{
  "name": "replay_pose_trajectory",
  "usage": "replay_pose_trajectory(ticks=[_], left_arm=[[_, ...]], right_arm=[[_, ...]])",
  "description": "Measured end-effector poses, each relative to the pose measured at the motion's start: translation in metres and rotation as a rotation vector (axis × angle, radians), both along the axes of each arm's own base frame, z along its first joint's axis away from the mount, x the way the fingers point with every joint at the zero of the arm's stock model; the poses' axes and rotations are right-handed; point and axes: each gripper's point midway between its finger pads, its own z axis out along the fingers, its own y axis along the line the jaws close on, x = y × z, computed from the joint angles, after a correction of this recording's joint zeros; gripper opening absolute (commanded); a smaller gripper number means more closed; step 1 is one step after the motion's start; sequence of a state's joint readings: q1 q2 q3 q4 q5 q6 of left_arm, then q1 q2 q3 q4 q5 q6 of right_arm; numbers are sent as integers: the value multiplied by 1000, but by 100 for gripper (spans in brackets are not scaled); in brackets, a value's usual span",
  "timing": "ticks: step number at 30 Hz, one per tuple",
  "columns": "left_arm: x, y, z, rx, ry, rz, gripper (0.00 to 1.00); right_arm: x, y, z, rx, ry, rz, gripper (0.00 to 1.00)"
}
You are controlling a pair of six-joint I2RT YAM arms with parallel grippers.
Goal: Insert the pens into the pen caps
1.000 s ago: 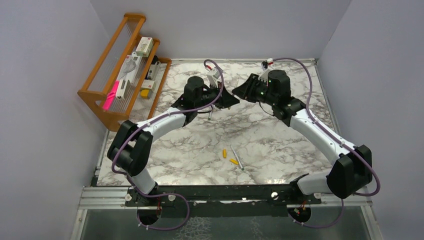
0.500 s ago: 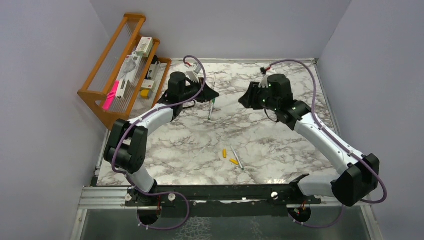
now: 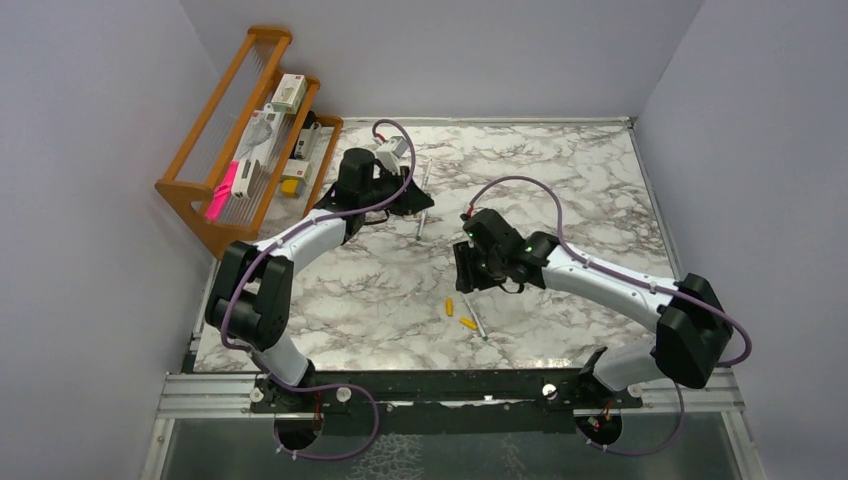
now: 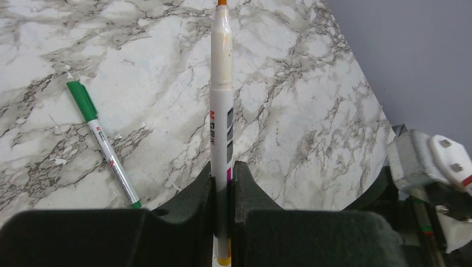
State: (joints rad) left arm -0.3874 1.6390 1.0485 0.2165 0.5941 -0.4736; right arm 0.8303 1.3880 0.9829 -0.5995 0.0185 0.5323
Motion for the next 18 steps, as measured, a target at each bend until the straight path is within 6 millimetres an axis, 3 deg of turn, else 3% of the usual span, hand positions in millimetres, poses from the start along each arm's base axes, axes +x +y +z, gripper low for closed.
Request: replay_pose_trajectory(ticks=[6,9,11,13,18], left_arm=[[-11,5,-8,8,22,1,0],[-16,6,-12,10,29,2,0],[-17,7,-15,9,39,3,0],[-18,7,-15,6,44,5,0],[-16,6,-12,-5,38,8,0]], right_arm=[[-14,3,-26,-72,71,-10,34],[-16,7,-30,-72,90,-24,13],[-14,13,-34,-75,107,-40,9],[-10,20,-38,-79,123,-55,11],[-8,29,-53,-97,158,-77,40]])
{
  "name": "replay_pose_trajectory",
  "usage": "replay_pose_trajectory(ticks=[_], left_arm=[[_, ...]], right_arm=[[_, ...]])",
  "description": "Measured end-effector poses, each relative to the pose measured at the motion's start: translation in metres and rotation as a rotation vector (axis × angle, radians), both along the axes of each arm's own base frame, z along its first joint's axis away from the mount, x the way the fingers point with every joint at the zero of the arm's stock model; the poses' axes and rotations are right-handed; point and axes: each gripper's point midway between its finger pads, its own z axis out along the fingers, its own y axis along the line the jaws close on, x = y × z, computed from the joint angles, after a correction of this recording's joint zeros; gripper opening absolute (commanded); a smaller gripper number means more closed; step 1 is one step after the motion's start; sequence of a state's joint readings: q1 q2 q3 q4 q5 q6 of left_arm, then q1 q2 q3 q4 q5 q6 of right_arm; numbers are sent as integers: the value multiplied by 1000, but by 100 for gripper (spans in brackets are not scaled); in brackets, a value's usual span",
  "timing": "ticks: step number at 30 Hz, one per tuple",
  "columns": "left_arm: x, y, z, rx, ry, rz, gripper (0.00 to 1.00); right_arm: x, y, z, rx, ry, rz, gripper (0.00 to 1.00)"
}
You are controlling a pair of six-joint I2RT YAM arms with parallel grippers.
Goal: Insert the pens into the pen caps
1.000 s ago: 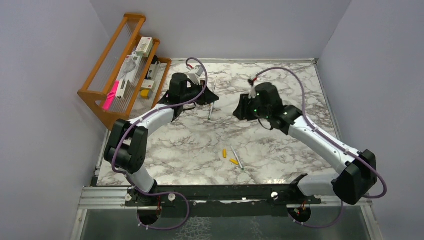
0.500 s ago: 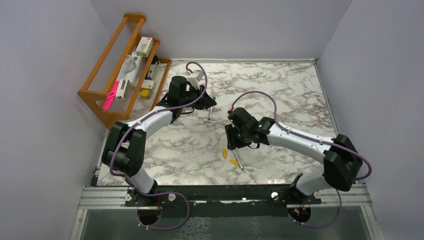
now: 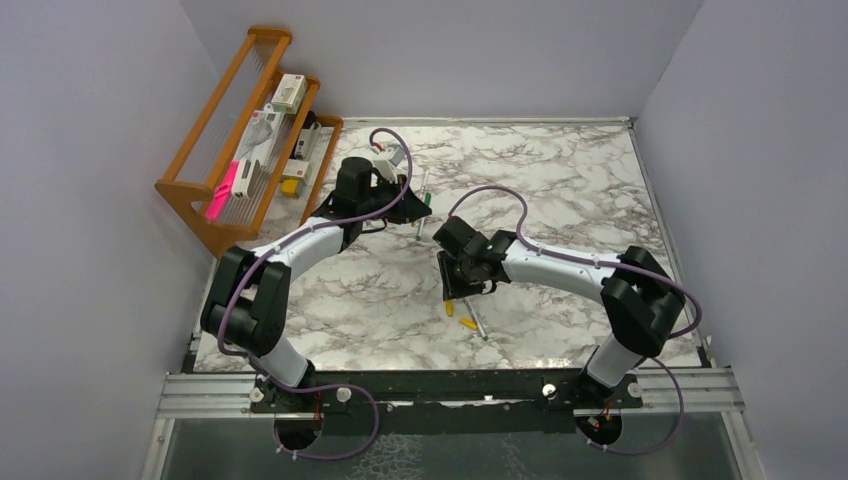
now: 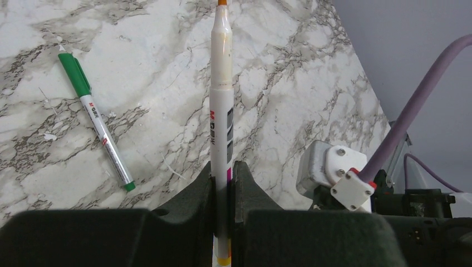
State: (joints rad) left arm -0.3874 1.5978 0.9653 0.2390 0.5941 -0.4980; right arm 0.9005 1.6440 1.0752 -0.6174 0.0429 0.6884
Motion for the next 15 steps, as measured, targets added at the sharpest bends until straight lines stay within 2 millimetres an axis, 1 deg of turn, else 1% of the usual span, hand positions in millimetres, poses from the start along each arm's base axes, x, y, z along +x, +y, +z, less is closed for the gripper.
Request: replay_pose_trajectory(ticks=[1,4,7,11,15], left_arm=[[0,0,0,0,0,0,0],[0,0,1,-1,-2,0,0],[0,0,4,-3,-9,0,0],[-1,1,8,-6,-19,1,0],[0,1,10,-4,-26,6,0]], right_arm=[[0,1,-2,-4,5,-3,41],[2,5,-8,-13,19,-14,42],[3,6,-12,-20,28,-20,41],[2,6,-20,-36,45,-28,37],[0,5,-29,-53,64,-35,36]])
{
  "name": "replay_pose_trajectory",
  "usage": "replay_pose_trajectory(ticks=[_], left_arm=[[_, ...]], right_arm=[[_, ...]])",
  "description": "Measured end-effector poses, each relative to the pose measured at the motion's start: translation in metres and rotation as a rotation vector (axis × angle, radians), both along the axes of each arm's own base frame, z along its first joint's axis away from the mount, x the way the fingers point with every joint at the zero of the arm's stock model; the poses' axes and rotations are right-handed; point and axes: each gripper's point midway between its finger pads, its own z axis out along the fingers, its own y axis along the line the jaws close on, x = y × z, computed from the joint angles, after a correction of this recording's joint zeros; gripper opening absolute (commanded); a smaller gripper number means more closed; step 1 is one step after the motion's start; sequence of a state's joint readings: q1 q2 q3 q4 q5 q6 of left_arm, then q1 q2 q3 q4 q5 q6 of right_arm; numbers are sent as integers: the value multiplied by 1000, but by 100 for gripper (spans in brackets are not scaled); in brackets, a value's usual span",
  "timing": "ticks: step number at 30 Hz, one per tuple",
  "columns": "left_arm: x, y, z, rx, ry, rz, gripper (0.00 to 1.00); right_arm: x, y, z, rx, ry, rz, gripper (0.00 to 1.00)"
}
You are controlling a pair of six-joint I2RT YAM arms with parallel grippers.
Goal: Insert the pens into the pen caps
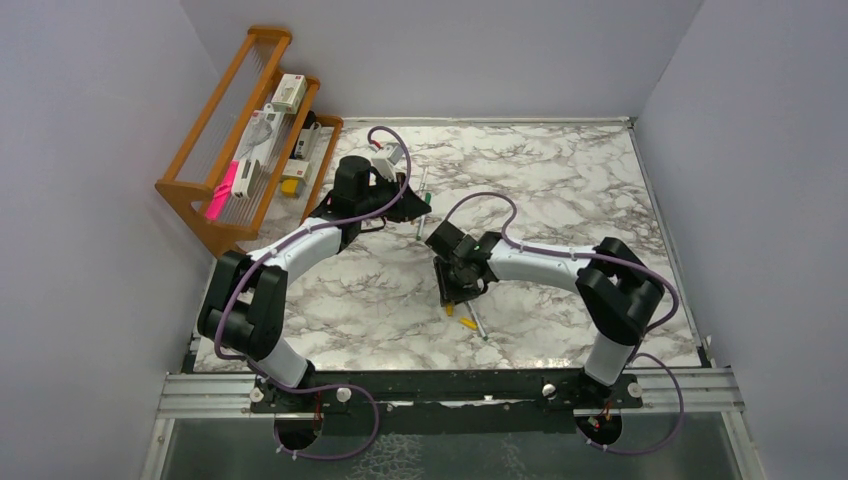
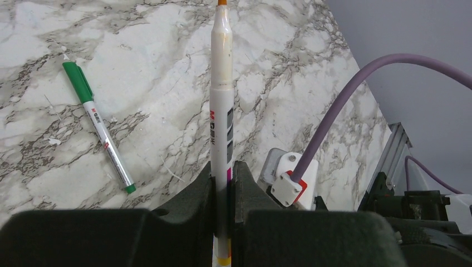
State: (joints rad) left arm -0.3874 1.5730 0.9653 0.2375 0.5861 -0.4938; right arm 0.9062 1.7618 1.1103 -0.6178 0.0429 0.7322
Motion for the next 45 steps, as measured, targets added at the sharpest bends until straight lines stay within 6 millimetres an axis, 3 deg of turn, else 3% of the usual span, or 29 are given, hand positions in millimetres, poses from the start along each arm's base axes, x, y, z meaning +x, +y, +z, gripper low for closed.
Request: replay_pose_trajectory(ticks=[4,9,10,17,20,24,28,33,37,45], left_arm=[[0,0,0,0,1,0,0],[0,0,0,0,1,0,0],[0,0,0,0,1,0,0],[0,0,0,-2,1,1,0],[0,-1,2,-14,6,-1,0],[-2,-6,10,-51,10,-17,0],[-4,-11,22,-105,9,-37,0],[-12,-22,38,-176,-11,-92,0],[-26,-36,48,-210,-30,-169,0],[-59,-60,62,-255,-57,-327,0]], right_arm=[[-3,0,-7,-16,16,-1,31],[-2,4,-8,-20,24,-12,3],[-2,5,-8,-20,27,-16,1],[-1,5,-6,-20,22,-46,1],[4,3,4,-18,-13,-61,1],[19,2,44,50,-120,-104,1],[43,-5,106,191,-264,-192,1],[73,-33,185,456,-482,-336,1],[88,-49,229,603,-607,-391,1],[102,-49,268,711,-705,-412,1]])
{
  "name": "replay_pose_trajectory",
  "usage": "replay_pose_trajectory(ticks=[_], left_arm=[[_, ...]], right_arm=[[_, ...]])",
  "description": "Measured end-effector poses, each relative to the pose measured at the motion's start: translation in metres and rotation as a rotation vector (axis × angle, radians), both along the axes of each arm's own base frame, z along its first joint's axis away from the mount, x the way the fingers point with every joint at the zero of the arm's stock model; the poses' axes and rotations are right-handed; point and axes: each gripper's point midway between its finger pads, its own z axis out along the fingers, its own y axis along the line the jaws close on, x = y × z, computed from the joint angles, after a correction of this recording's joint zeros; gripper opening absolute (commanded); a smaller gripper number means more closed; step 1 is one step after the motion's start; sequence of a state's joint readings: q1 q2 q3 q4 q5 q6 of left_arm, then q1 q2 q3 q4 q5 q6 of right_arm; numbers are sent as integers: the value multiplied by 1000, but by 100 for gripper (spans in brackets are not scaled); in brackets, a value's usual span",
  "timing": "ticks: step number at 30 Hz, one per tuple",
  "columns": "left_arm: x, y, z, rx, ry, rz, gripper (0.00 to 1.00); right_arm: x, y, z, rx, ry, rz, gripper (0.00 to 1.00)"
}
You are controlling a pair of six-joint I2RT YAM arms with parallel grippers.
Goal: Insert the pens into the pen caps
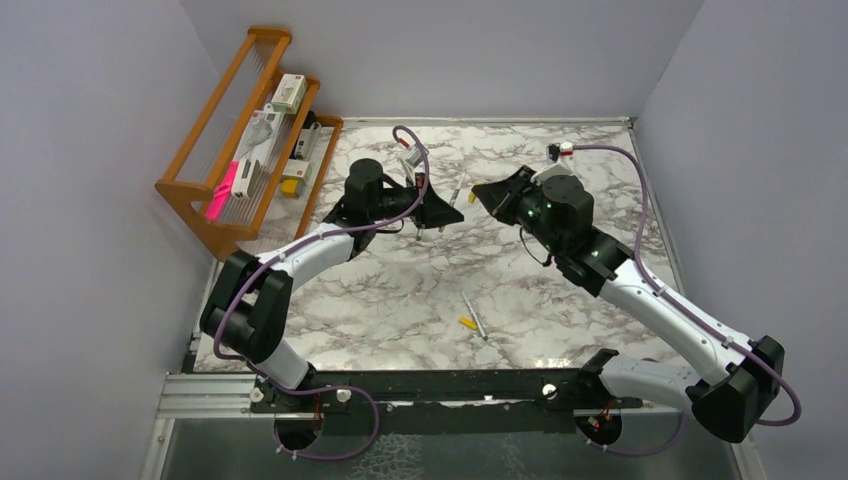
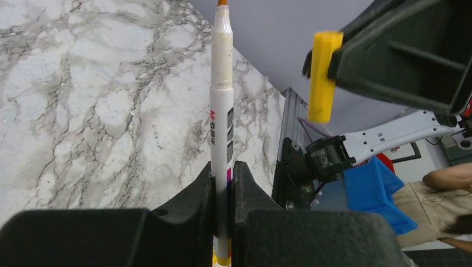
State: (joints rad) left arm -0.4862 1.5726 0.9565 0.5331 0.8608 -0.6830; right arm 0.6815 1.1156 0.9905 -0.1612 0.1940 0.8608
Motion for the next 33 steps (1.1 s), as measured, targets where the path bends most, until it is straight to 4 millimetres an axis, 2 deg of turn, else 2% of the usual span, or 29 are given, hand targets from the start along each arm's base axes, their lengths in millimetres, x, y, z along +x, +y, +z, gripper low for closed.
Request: replay_pose_trajectory(ticks=[6,11,17,27,33], left_arm=[[-11,-6,5,-17,-9,-52,0],[-19,-9,8,-25,-13,-91,0],[-29,-15,15,-38,-33,-140,0],[-37,-18,17,-42,-36,-179,0],[-38,-21,30,-59,-68,-197,0]], right_arm=[[8,-16,35,72,-106,-51,1],[14,-24,44,53,-143,-72,1],[19,-32,67,44,-199,-95,1],[23,-34,65,1,-214,-94,1],[24,-30,65,1,-220,-77,1]])
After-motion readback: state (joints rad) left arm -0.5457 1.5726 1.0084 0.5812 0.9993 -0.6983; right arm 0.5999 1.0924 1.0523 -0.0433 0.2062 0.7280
